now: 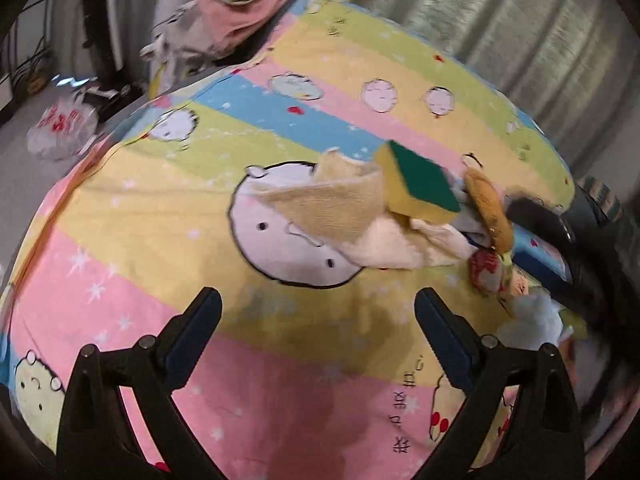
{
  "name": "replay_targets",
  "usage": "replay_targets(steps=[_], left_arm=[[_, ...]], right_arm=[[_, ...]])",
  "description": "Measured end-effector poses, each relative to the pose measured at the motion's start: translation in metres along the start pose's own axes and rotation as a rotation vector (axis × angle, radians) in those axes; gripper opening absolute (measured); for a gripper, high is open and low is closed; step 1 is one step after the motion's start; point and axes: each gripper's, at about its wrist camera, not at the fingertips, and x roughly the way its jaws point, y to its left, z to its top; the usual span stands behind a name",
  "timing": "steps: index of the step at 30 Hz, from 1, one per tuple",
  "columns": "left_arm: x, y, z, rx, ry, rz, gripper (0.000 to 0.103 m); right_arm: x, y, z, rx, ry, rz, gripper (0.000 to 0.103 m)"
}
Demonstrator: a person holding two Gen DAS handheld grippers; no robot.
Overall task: Organize soft objects
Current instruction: 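Grasp the green-and-yellow sponge with the right tool, then lift the sponge with the right tool and carry it toward the box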
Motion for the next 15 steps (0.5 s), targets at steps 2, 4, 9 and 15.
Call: replay_targets(steps=[2, 4, 9, 15], left_arm=[[0.002, 0.007, 0.004, -0.027, 0.007, 0.009, 0.097], [-0.002, 0.01, 0.008, -0.051, 0.0, -0.016, 0.097], [-0.008, 0.021, 0.009, -0.089, 0.007, -0.016, 0.097], [-0.008, 0.032, 0.015, -0.116, 0.005, -0.02, 0.097]], right_arm=[[0.022, 0.006, 0.02, -0.023, 0.047, -0.043, 0.1], [0.039, 0.012, 0.032, -0.063, 0.1, -0.065, 0.1], [0.072, 0.009, 0.048, -0.085, 0.176, -0.086, 0.1], [0.101, 0.003, 0.034, -0.059, 0.21, -0.14, 0.1]])
